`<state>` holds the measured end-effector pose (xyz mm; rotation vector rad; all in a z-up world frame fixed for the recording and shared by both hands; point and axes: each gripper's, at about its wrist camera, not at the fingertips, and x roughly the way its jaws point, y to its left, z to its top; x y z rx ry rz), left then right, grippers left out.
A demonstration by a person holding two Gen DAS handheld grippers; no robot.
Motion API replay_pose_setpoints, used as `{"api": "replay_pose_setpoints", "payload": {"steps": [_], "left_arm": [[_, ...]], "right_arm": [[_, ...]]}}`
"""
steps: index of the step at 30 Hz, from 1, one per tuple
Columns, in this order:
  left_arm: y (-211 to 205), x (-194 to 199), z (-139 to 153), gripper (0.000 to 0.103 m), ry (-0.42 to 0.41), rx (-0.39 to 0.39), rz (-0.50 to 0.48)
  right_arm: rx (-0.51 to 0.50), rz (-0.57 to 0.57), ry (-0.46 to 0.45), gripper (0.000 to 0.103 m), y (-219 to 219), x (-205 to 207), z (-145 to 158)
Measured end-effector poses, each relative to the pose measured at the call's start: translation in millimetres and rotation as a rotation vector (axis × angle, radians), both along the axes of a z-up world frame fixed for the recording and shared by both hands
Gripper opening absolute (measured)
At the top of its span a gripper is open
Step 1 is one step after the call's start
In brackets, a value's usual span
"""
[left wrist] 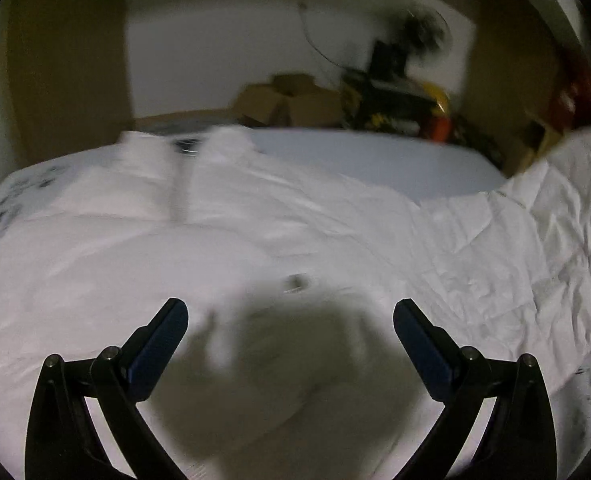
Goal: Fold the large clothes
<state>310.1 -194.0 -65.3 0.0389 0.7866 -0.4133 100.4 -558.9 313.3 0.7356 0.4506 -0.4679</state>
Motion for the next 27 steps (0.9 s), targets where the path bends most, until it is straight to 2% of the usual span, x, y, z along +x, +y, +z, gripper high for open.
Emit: {"api": "replay_pose_setpoints", "payload": {"steps": [1,3,4,7,9,11,14,15,17,19,20,21,23,25,27], "left_arm": [[28,-10,7,0.103,0.022,-0.019,0.012],[71,-24,11,0.103,0.063,-0.061,0.021],[105,-35,9,0.103,0.086,-0.088,0.041],[187,-64,-2,0.103,0.091,-0.139,0.142],[235,-87,-8,0.103,0.08,-0.178,0.214],[277,-108,-15,0.103,0.082,-0.206,0.284],[332,-134,-25,0.103,0.1,-0.247,0.374],[343,-140,-27,0.103,0.107,-0.253,0.386],[359,-149,-31,0.103,0.118,-0.257,0.394],[370,-156,-33,0.103,0.117,-0.256,0.39],[374,-159,-34,0.103,0.112,-0.257,0.389],[379,-163,-36,0.103,0.108,-0.261,0.389],[386,-165,-42,0.103,0.116,-0.283,0.39],[388,-169,-49,0.103,0.133,-0.313,0.387],[388,-168,-56,0.103,0.158,-0.338,0.39]], "right_arm": [[-0.025,0.072,-0.028,0.006,38,5,27],[-0.046,0.19,-0.038,0.006,96,10,61],[-0.056,0.271,-0.027,0.006,133,19,75],[-0.096,0.434,0.029,0.006,222,43,89],[-0.103,0.516,0.101,0.006,280,69,71],[-0.077,0.582,0.19,0.006,329,98,37],[-0.083,0.637,0.346,0.007,391,133,-27],[-0.102,0.653,0.415,0.011,405,144,-49],[-0.168,0.673,0.561,0.017,429,156,-89],[-0.196,0.703,0.576,0.03,445,146,-96],[-0.18,0.739,0.553,0.045,445,143,-90],[-0.138,0.772,0.521,0.052,442,139,-82],[-0.053,0.81,0.433,0.053,424,123,-52],[-0.04,0.81,0.358,0.053,408,111,-20],[-0.064,0.741,0.3,0.053,391,105,4]]}}
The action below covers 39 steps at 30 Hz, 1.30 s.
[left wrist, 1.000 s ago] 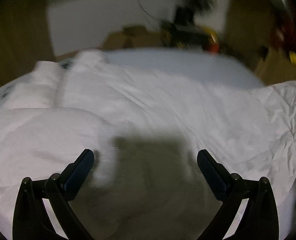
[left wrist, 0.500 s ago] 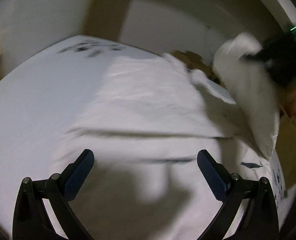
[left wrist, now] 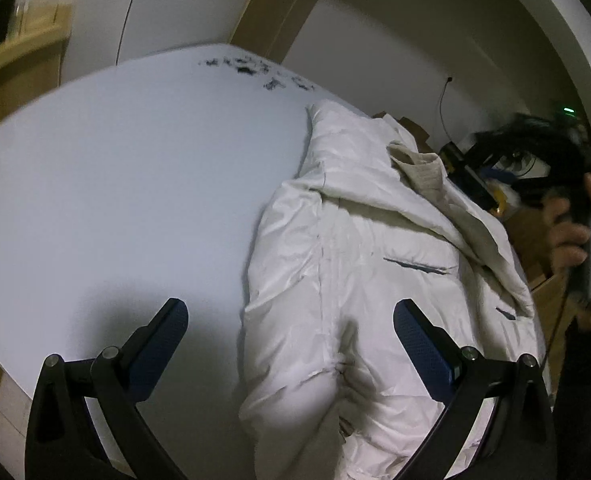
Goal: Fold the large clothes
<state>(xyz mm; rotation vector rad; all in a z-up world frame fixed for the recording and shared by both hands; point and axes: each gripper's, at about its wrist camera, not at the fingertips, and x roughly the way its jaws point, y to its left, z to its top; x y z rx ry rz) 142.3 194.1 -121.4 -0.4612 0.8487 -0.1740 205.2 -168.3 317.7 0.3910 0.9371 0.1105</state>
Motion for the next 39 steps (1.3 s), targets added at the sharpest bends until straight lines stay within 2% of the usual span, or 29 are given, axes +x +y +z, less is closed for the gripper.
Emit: {"api": "replay_pose_setpoints", "payload": {"steps": [2,4,7,8,9,11,12,14,15,17,19,21,23,24,25,26,28,29,31,32,34,37,38,39], "left_arm": [[1,-5,-6,0.103,0.017,-0.02,-0.002],[0,-5,-8,0.103,0.026,-0.025,-0.012],[-3,-6,-10,0.103,0.028,-0.007,-0.01],[-3,-6,-11,0.103,0.032,-0.007,-0.01],[-4,-5,-13,0.103,0.041,-0.011,-0.01],[-4,-3,-15,0.103,0.054,-0.018,-0.011],[-6,-2,-14,0.103,0.053,-0.016,-0.013],[-11,-2,-12,0.103,0.046,-0.006,-0.016],[-14,-1,-10,0.103,0.043,-0.005,-0.022],[-18,-1,-8,0.103,0.042,0.0,-0.03],[-18,-4,-7,0.103,0.043,0.003,-0.034],[-15,-8,-7,0.103,0.043,0.005,-0.027],[-9,-10,-8,0.103,0.049,0.011,-0.011],[-8,-9,-9,0.103,0.054,0.011,-0.007],[-7,-8,-10,0.103,0.057,0.007,-0.005],[-7,-7,-10,0.103,0.057,0.003,-0.006],[-10,-5,-8,0.103,0.05,0.004,-0.011],[-12,-5,-7,0.103,0.046,0.004,-0.013],[-18,-4,-7,0.103,0.044,0.003,-0.021],[-21,-4,-8,0.103,0.051,0.004,-0.026],[-28,-3,-9,0.103,0.067,0.007,-0.039],[-31,-8,-4,0.103,0.064,0.025,-0.041],[-30,-10,-2,0.103,0.06,0.028,-0.04],[-28,-13,0,0.103,0.057,0.032,-0.037]], "right_arm": [[-0.077,-0.116,-0.019,0.054,-28,-4,12],[-0.139,-0.183,0.012,0.054,-52,2,1],[-0.246,-0.26,0.152,0.054,-86,12,-54],[-0.257,-0.238,0.261,0.054,-96,20,-90],[-0.251,-0.217,0.299,0.054,-100,24,-107],[-0.298,-0.207,0.271,0.055,-98,23,-102],[-0.27,-0.218,0.271,0.055,-97,22,-93],[-0.181,-0.227,0.158,0.055,-91,12,-61],[-0.222,-0.224,0.098,0.055,-80,11,-44],[-0.372,-0.227,0.037,0.058,-55,8,-26],[-0.457,-0.281,0.072,0.059,-56,9,-35],[-0.586,-0.409,0.124,0.059,-80,3,-49],[-0.649,-0.524,0.235,0.064,-115,2,-73],[-0.6,-0.522,0.306,0.071,-138,3,-93],[-0.562,-0.51,0.286,0.072,-150,5,-98],[-0.534,-0.494,0.27,0.075,-158,3,-96],[-0.497,-0.458,0.298,0.075,-163,4,-87],[-0.44,-0.47,0.283,0.074,-164,2,-76],[-0.32,-0.437,0.137,0.074,-152,-3,-43],[-0.324,-0.393,0.078,0.074,-137,-3,-25],[-0.3,-0.273,0.03,0.074,-102,6,-8],[-0.25,-0.141,0.077,0.074,-60,25,-24],[-0.281,-0.116,0.134,0.075,-53,34,-42],[-0.362,-0.091,0.205,0.076,-41,45,-66]]}}
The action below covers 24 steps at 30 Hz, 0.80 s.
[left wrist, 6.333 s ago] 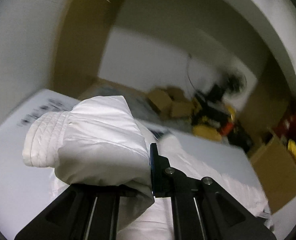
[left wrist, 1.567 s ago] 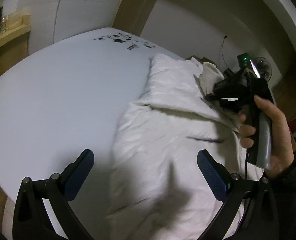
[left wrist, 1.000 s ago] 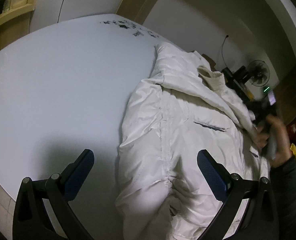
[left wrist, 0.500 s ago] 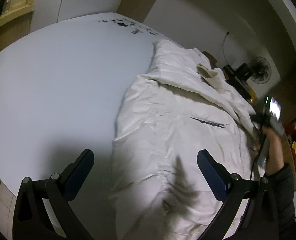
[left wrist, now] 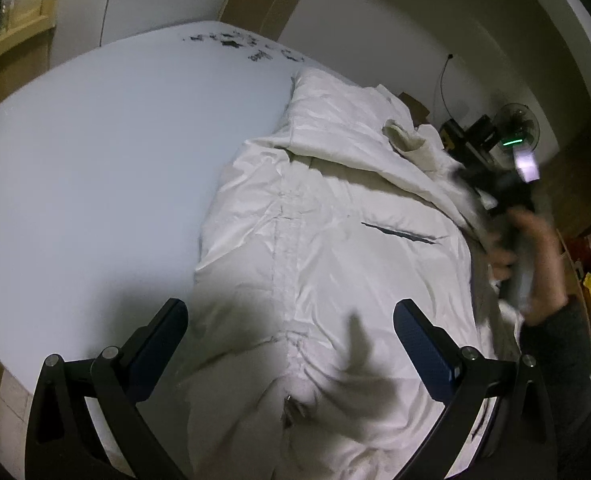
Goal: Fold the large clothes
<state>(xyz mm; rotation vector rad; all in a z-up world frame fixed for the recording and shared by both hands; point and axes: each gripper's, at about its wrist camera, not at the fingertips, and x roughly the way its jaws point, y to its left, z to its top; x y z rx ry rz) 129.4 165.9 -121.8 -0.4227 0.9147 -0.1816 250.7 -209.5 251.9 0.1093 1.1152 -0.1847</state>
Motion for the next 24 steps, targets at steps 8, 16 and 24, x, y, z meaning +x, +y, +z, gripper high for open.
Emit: {"api": "replay_pose_setpoints", "payload": {"steps": [8,16,24], "left_arm": [[20,-6,1,0.103,0.015,0.016,0.053],[49,-9,18,0.103,0.032,-0.05,-0.004],[82,-18,-5,0.103,0.133,-0.301,-0.057]], "right_arm": [[-0.109,0.034,-0.03,0.087,9,-19,15],[0.179,0.103,-0.139,0.088,-39,-78,72],[0.332,-0.007,-0.17,0.09,-121,-218,96]]}}
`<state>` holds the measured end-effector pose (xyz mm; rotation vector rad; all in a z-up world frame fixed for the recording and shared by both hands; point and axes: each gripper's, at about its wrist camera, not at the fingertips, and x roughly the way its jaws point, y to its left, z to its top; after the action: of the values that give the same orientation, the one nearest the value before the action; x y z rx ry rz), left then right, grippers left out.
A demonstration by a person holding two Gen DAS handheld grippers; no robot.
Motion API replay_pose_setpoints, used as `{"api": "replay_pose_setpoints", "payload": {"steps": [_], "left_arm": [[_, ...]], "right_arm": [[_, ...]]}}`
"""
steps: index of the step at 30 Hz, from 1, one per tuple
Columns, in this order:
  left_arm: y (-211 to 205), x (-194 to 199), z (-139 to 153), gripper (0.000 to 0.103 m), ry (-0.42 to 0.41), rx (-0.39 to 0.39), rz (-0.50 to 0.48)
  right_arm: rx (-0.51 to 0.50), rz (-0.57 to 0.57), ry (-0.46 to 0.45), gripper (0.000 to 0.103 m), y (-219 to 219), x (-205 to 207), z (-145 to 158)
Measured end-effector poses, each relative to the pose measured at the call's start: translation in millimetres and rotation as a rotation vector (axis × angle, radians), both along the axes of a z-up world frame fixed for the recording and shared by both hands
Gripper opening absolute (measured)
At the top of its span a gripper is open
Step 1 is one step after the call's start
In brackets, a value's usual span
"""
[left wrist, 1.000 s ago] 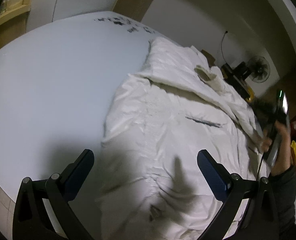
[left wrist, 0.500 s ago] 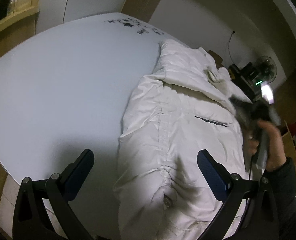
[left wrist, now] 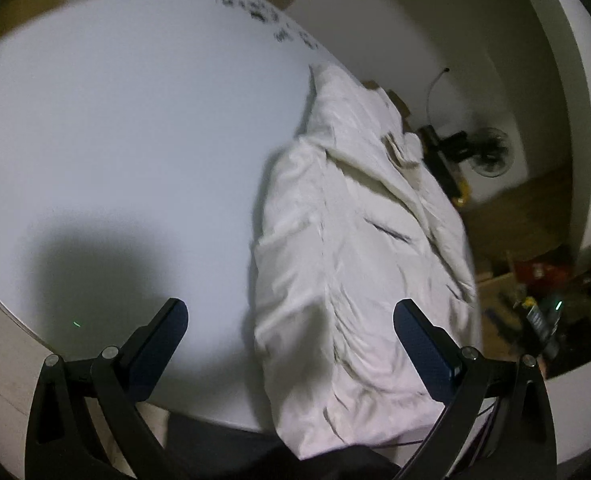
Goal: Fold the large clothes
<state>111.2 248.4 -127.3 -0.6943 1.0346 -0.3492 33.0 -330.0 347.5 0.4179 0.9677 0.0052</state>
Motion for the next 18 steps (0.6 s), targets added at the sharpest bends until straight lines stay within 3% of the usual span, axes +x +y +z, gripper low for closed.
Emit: {"api": "replay_pose_setpoints", "payload": {"steps": [4,8,10,18], "left_arm": [[-16,-1,-15,0.103,0.038,-0.069,-0.051],[-29,0,-17,0.103,0.036,-0.057,-0.077],[-34,2,-17,0.103,0.033,-0.06,-0.086],[-51,20,-21,0.103,0.056,-0.122,-0.116]], "right_arm": [[0.009,-0.045,0.01,0.09,-32,-67,11],[-0.012,-0.08,0.046,0.09,-59,-118,21],[0.035,-0.111,0.074,0.09,-82,-142,19],[0.205,-0.181,0.189,0.09,-123,-162,-28]]}}
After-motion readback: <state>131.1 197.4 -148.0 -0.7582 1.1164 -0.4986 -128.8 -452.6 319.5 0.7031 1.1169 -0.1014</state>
